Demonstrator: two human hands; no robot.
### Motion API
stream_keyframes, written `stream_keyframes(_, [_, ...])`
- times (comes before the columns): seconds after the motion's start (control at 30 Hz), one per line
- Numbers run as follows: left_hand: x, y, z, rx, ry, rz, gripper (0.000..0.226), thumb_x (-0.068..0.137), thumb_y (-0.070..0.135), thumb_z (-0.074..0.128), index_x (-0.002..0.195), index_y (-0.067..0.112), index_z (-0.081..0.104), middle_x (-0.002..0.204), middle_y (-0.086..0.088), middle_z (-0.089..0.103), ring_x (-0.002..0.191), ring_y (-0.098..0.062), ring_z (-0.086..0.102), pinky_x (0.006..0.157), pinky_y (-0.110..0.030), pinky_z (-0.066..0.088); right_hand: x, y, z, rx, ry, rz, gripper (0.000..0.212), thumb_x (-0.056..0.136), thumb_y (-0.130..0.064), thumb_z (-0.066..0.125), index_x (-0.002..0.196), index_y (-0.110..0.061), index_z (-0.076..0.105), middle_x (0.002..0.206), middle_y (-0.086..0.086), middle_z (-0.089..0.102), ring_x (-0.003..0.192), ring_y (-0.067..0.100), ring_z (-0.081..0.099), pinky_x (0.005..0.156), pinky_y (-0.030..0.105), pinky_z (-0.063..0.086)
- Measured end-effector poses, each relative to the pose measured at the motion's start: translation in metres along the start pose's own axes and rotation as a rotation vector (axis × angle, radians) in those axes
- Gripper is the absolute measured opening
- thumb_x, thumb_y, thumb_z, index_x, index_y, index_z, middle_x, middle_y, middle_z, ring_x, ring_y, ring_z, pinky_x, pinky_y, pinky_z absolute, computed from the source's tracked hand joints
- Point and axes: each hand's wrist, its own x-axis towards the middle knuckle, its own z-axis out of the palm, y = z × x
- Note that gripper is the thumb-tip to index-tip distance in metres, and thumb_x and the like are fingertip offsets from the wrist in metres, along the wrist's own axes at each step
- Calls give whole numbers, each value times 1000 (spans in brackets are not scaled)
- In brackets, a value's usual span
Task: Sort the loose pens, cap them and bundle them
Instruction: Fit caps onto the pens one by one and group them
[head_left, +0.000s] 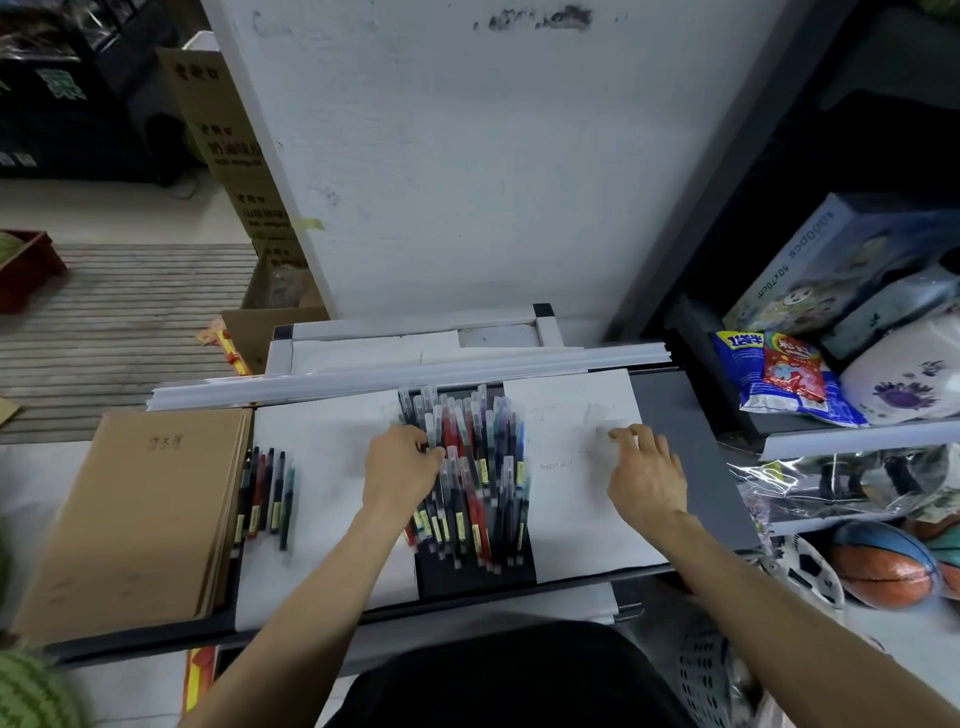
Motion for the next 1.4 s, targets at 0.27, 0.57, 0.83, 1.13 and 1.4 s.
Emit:
stream_keyframes(0.27, [15, 6, 13, 99, -47, -15, 20, 92, 24, 78, 93, 16, 59, 85, -6, 67, 81, -28, 69, 77, -39, 57, 14, 9, -4, 21, -31, -32, 58, 80, 18, 53, 130, -9, 56, 128, 9, 54, 120, 29, 47, 80, 40, 57])
stream_keyframes(0.57, [0, -19, -3, 77, 10, -25, 38, 94, 40, 74, 122, 16, 71, 73, 8, 67, 69, -9, 64, 71, -28, 51, 16, 24, -12, -68, -24, -64, 39, 89, 8, 59, 121, -11, 69, 126, 6, 59, 116, 28, 54, 93, 40, 49])
stream_keyframes(0.83, [1, -80, -76, 301, 200, -182, 26, 94, 16, 63, 118, 4, 66, 105, -15, 71, 98, -35, 66, 77, -36, 50, -4, -15, -11, 140, 49, -144, 21, 98, -5, 60, 115, -16, 67, 101, 2, 74, 96, 25, 63, 82, 41, 51])
stream_keyframes(1.13, [-5, -109, -77, 461, 108, -283, 13, 94, 4, 57, 83, -1, 62, 80, -18, 62, 67, -35, 59, 60, -39, 55, -46, -80, -25, 848, -66, -77, 10, 94, -29, 77, 85, -31, 73, 79, -20, 73, 79, -2, 69, 70, 8, 50])
stream_keyframes(1.4, [-22, -61, -64, 214, 5, -73, 9, 100, 24, 60, 99, 16, 63, 82, -2, 70, 68, -21, 64, 61, -32, 49, -64, -107, -48, 1337, -393, 51, 33, 95, 6, 62, 114, -16, 77, 80, 8, 71, 70, 20, 64, 79, 38, 51])
